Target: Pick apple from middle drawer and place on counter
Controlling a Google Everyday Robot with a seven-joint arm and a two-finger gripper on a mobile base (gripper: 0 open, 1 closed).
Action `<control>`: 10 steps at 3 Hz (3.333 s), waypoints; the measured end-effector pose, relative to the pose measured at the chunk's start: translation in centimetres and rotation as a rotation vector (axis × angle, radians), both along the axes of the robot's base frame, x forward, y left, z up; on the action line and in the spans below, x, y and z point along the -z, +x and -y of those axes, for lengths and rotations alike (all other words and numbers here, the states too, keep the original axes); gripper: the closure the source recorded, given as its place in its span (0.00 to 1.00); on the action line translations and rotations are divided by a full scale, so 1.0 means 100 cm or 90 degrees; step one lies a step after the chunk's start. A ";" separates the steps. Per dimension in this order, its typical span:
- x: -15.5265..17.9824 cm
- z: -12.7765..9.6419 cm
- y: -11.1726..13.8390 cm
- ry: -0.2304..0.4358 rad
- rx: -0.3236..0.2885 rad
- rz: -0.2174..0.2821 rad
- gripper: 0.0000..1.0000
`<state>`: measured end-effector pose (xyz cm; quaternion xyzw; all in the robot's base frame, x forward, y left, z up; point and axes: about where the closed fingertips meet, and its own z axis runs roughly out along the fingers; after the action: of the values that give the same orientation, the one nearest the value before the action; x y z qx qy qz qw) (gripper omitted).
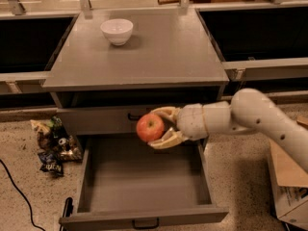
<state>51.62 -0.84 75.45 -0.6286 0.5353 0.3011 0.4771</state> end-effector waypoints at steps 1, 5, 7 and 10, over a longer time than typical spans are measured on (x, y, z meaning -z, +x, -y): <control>-0.052 0.023 0.018 -0.050 0.018 0.012 1.00; -0.177 0.092 0.090 -0.030 0.128 0.058 1.00; -0.179 0.092 0.104 -0.025 0.147 0.049 1.00; -0.153 0.114 0.235 0.000 0.294 -0.094 1.00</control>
Offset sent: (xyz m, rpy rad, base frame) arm 0.0152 -0.0205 0.0427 -0.0724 -0.0128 -0.0247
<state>75.14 -12.29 90.75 -0.4658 0.6980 0.2291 0.4933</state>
